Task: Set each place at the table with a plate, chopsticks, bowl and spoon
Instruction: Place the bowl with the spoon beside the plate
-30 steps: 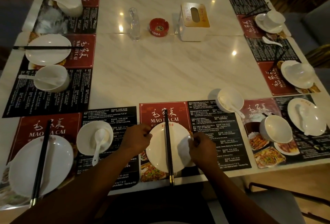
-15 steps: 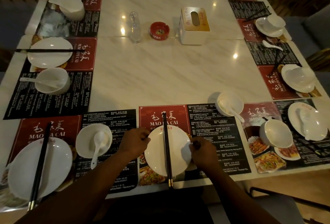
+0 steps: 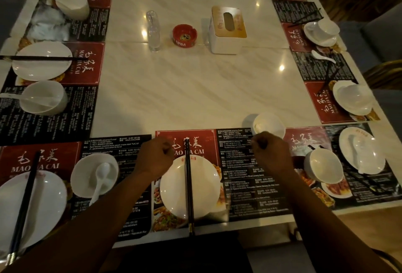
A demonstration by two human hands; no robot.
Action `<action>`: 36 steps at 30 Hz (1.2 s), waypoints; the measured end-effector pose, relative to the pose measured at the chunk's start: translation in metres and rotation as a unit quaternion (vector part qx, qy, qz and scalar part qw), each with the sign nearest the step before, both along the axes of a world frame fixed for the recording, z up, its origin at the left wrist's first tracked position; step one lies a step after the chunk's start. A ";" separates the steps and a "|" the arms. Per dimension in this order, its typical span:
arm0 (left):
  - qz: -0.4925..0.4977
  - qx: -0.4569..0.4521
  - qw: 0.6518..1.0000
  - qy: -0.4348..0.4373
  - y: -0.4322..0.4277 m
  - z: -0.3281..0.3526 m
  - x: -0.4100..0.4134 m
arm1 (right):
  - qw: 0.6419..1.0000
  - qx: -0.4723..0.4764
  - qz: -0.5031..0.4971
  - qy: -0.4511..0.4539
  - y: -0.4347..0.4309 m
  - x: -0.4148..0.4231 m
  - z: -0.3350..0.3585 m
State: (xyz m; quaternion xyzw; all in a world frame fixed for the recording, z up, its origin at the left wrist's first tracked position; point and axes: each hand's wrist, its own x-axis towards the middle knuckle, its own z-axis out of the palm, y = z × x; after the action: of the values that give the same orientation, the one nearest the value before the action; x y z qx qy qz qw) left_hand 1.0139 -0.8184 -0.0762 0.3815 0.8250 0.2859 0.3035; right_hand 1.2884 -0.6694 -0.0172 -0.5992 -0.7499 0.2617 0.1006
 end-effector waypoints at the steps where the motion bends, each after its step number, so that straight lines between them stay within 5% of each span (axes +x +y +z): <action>1: 0.001 0.006 1.000 0.000 0.006 0.002 0.003 | 1.000 0.009 -0.005 0.001 0.011 0.006 0.004; 16: 0.000 0.018 0.997 0.080 0.106 0.014 0.096 | 1.000 -0.005 0.017 -0.018 0.137 0.078 -0.022; 22: 0.059 -0.011 0.998 -0.024 0.149 0.009 0.158 | 0.985 -0.122 0.119 -0.040 0.166 0.096 -0.038; 36: 0.068 -0.047 0.970 -0.227 0.173 0.021 0.187 | 0.987 -0.115 0.114 -0.010 0.162 0.095 -0.048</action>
State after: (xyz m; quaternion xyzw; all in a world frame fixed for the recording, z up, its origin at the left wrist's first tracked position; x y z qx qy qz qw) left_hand 1.2011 -0.6454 -0.0547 0.2351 0.7712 0.3455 0.4803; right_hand 1.3829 -0.5078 -0.0650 -0.5196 -0.7795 0.3498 -0.0068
